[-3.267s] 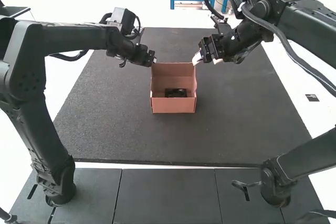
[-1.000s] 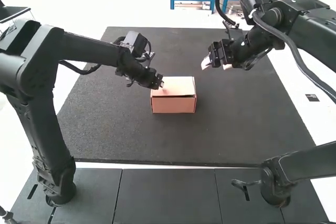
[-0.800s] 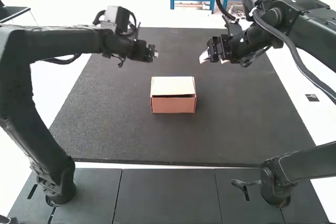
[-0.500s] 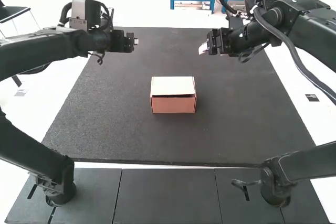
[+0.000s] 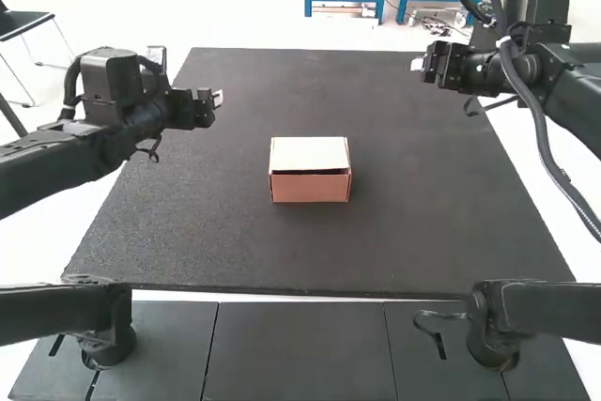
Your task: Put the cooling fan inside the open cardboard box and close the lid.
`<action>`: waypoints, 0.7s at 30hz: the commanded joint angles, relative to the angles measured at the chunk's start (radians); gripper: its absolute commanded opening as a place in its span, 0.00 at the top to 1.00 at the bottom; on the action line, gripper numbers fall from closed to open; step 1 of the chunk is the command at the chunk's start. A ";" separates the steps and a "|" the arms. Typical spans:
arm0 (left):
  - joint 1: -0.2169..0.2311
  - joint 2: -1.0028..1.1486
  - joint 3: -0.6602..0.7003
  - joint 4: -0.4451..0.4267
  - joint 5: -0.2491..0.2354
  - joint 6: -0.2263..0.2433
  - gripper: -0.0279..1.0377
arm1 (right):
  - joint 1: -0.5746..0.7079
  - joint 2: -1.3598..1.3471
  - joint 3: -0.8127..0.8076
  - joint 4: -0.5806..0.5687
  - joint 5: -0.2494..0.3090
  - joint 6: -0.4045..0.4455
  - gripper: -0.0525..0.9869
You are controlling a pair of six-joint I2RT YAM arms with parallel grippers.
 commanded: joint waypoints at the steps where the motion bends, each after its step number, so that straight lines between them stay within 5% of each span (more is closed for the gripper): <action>1: 0.037 -0.072 -0.066 0.049 0.003 0.017 0.07 | -0.071 -0.081 -0.091 0.064 0.006 -0.004 0.09; 8: 0.086 -0.215 -0.234 0.126 0.033 0.039 0.07 | -0.100 -0.238 -0.381 0.245 0.026 -0.014 0.09; 16: 0.094 -0.487 -0.454 0.264 0.044 0.040 0.07 | -0.021 -0.449 -0.667 0.412 0.136 -0.104 0.09; 19: 0.091 -0.591 -0.505 0.284 0.049 0.140 0.07 | -0.025 -0.526 -0.729 0.481 0.123 -0.103 0.09; 21: 0.089 -0.655 -0.550 0.316 0.049 0.141 0.07 | -0.022 -0.575 -0.756 0.519 0.124 -0.103 0.09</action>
